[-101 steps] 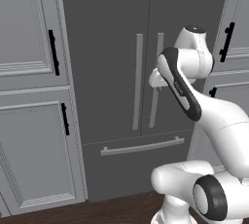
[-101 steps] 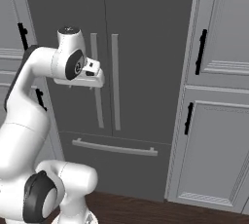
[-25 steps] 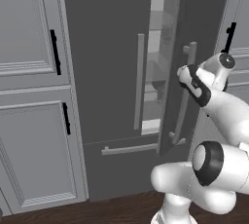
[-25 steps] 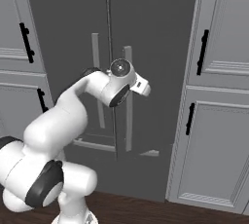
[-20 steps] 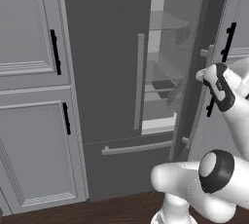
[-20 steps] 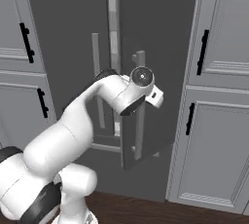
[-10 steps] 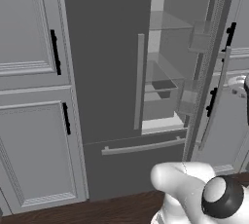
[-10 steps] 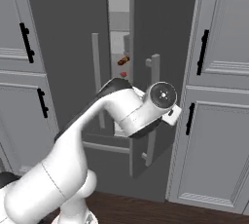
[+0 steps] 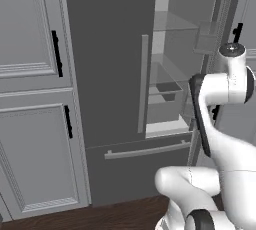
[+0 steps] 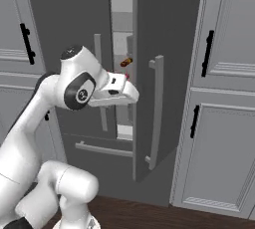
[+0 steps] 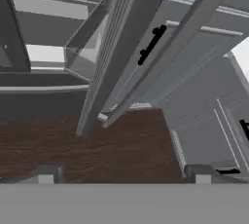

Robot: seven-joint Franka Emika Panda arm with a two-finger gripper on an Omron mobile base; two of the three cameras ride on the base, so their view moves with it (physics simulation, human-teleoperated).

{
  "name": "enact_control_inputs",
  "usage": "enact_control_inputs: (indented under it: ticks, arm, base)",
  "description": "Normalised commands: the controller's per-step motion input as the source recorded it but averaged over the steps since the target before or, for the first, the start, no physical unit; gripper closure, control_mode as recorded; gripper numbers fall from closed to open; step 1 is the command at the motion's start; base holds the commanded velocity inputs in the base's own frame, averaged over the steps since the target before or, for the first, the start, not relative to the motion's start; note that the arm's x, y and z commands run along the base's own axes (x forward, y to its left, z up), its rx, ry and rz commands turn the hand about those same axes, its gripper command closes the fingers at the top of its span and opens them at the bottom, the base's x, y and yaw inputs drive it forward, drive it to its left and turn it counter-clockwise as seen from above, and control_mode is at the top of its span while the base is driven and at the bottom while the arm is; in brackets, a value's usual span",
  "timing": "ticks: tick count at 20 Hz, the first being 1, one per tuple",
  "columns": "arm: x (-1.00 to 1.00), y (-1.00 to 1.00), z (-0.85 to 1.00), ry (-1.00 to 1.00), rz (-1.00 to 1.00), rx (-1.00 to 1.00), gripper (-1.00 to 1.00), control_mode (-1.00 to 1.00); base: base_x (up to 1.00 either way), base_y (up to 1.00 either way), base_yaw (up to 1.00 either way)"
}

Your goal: Take the strawberry from the fridge and place it on top of the pancake, located on the dining counter.

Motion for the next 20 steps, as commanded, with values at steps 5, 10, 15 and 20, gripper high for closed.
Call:
enact_control_inputs:
  ticks: [5,10,15,20]
  arm:
    - [0.25,0.79,-0.09,0.63,0.25,-0.74,-1.0,-1.0]
    - [0.68,-0.18,-0.11,0.38,0.19,-0.1,-1.0,-1.0]
    - [1.0,-0.03,0.0,0.62,0.21,-0.13,-1.0,-1.0]
    - [0.64,-0.14,-0.03,0.32,0.2,-0.06,-1.0,-1.0]
  base:
    - [0.0,0.0,0.0]
    - [0.0,0.0,0.0]
    - [0.0,0.0,0.0]
    - [0.0,0.0,0.0]
